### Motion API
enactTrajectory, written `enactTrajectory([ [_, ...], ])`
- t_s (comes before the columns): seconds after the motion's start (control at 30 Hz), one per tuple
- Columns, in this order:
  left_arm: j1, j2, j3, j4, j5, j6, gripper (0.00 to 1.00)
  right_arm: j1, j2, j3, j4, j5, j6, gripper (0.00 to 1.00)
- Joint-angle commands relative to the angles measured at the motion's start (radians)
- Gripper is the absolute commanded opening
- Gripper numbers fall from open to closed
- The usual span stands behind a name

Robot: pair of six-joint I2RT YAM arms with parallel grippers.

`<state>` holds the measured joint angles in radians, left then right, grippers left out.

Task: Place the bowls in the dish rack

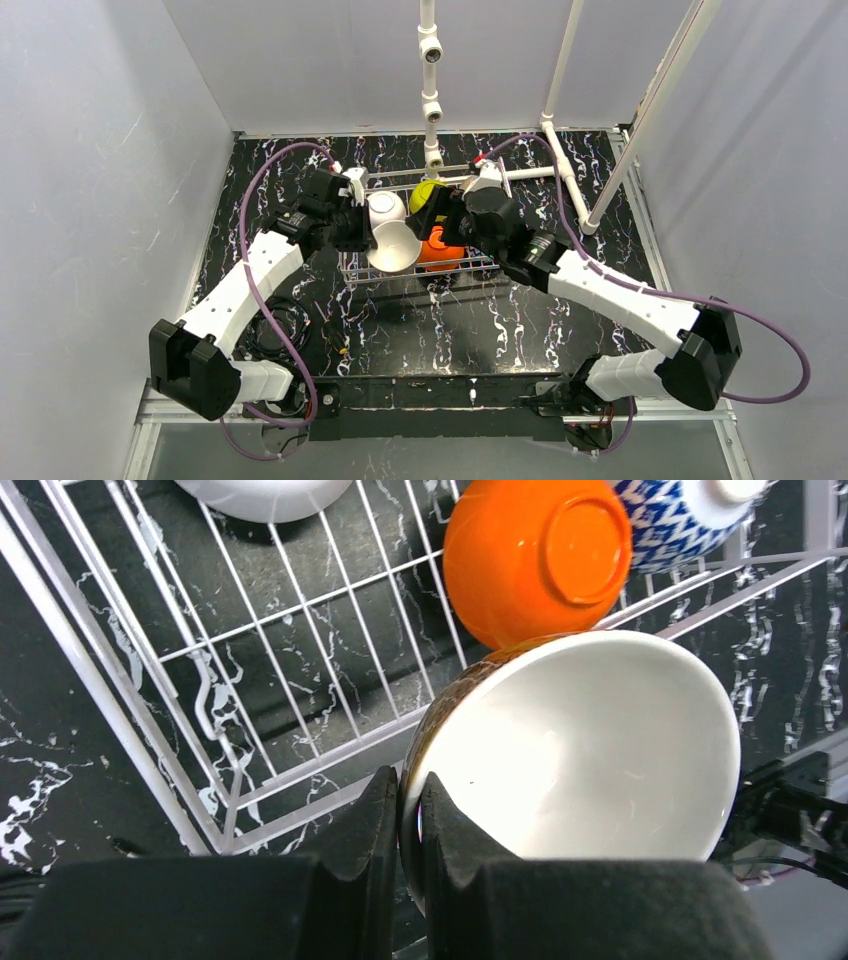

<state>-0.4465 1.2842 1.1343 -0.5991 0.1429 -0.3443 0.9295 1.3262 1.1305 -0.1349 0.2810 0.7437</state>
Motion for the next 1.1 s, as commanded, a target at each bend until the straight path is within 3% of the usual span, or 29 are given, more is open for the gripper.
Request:
enactTrajectory([
  [0.0, 0.027, -0.051, 0.084, 0.061, 0.138, -0.041, 0.0, -0.013, -0.066, -0.081, 0.158, -0.095, 0.095, 0.99],
  [0.3, 0.086, -0.026, 0.122, 0.141, 0.415, -0.092, 0.0, -0.033, -0.119, -0.209, 0.275, -0.146, 0.251, 0.99],
  [0.73, 0.128, 0.009, 0.118, 0.191, 0.549, -0.145, 0.0, -0.079, -0.054, -0.238, 0.435, -0.308, 0.346, 0.98],
  [0.97, 0.141, 0.01, 0.103, 0.186, 0.533, -0.142, 0.0, -0.08, -0.058, -0.241, 0.494, -0.335, 0.338, 0.72],
  [1.07, 0.144, 0.009, 0.094, 0.187, 0.534, -0.14, 0.0, -0.081, -0.07, -0.258, 0.55, -0.356, 0.328, 0.72],
])
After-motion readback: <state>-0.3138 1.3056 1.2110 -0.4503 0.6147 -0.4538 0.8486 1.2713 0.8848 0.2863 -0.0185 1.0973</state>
